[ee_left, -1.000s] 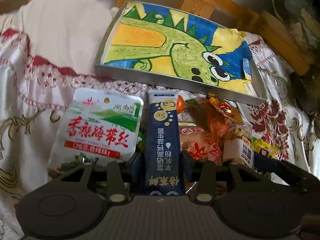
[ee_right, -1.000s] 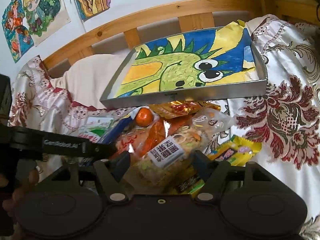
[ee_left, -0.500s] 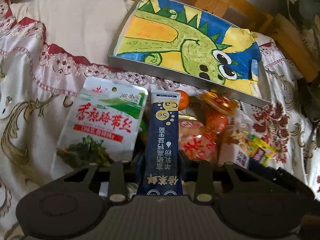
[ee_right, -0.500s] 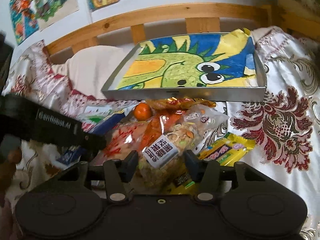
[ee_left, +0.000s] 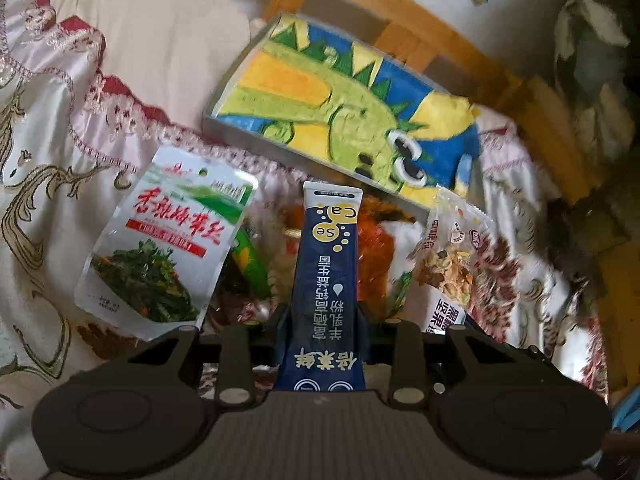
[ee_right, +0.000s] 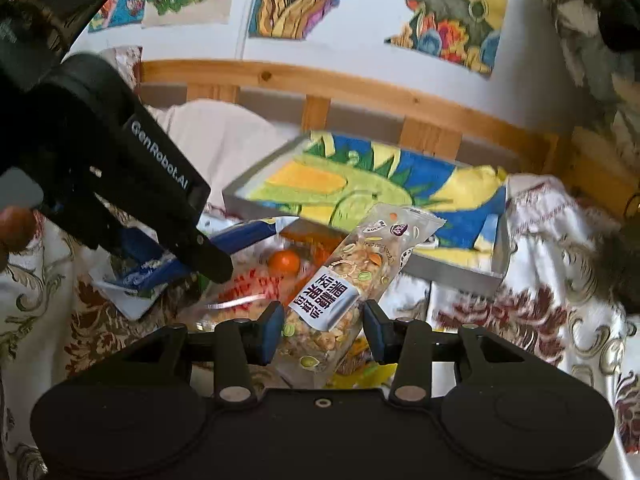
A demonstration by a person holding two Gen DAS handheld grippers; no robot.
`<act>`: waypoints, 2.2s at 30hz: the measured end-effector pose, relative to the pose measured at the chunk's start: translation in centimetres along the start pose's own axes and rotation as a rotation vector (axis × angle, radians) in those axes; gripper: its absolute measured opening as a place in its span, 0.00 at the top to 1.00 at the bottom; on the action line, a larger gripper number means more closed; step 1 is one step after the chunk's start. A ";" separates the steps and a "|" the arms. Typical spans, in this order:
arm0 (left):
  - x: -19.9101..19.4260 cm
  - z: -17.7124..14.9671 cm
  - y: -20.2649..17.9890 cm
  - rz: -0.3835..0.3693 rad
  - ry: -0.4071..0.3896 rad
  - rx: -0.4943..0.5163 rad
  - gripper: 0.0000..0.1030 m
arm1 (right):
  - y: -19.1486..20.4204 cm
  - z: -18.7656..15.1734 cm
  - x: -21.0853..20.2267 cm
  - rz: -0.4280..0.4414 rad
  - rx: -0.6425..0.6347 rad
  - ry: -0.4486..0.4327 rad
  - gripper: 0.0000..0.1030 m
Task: Organize snacks
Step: 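Carry both packs into the dinosaur tray and open both tools to release them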
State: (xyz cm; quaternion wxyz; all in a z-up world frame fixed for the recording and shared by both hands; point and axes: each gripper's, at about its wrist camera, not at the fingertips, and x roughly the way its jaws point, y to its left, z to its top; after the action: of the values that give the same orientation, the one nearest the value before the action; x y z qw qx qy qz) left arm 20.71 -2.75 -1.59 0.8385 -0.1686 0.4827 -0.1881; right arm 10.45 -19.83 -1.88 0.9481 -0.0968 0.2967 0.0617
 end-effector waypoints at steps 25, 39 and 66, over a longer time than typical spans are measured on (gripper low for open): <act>7.8 11.8 -5.9 0.074 -0.302 -0.030 0.64 | -10.1 6.7 9.4 -0.072 -0.052 -0.242 0.56; 16.1 12.7 -8.4 0.113 -0.234 0.021 0.64 | -14.2 4.4 14.1 -0.073 0.084 -0.107 0.56; 10.7 12.4 -8.0 0.241 -0.348 0.048 0.02 | -13.6 4.6 12.3 -0.075 0.099 -0.137 0.04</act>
State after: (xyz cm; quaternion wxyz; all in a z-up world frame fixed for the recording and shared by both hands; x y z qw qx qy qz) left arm 35.27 -13.59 0.10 0.9294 -0.1197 0.3429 -0.0661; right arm 25.42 -31.30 -3.23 0.9714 -0.0561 0.2298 0.0180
